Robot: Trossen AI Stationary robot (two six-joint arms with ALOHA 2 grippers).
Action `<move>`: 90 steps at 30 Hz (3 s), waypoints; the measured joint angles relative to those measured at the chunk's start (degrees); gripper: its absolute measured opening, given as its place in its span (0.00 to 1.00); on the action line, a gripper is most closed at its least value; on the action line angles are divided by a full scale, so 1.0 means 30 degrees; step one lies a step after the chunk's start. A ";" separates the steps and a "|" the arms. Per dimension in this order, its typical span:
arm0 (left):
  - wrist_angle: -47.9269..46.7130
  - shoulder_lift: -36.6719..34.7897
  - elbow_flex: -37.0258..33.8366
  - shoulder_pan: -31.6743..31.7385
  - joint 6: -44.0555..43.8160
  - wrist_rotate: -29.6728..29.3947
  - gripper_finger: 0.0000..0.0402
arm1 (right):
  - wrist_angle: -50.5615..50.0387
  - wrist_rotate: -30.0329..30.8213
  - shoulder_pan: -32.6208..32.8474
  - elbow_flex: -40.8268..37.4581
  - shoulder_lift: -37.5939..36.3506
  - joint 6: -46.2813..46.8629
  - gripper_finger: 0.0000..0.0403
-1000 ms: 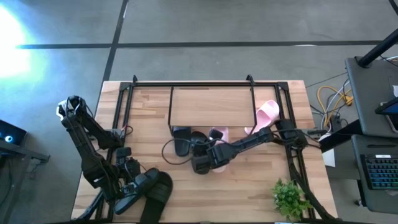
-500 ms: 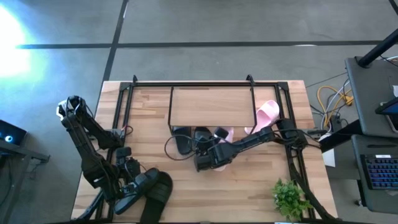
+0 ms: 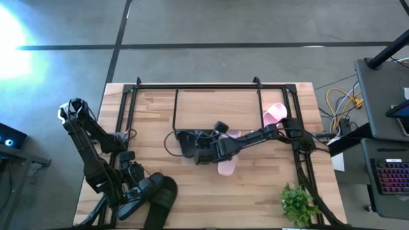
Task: Pick and place slides into the shelf
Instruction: Put the black slides under the shelf, then put the pink slides under the shelf, then adjust the shelf
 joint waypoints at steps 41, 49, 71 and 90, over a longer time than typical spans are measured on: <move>-0.0011 0.0000 -0.0043 0.0007 -0.0007 -0.0076 0.35 | -0.0012 -0.1989 -0.0352 0.0840 -0.0122 -0.1483 0.48; 0.0012 0.0000 -0.0043 0.0007 -0.0073 -0.0076 0.35 | -0.3356 -0.5047 0.0912 0.2144 -0.0764 0.0997 0.48; -0.0019 0.0000 -0.0320 0.0015 -0.0481 -0.0790 0.35 | -0.5992 -1.1812 0.6159 -0.0777 -0.0814 1.1380 0.05; 0.0000 0.0000 -0.0320 0.0022 -0.0481 -0.0761 0.35 | -0.5070 -1.0769 0.3665 -0.1488 -0.1611 1.0015 0.02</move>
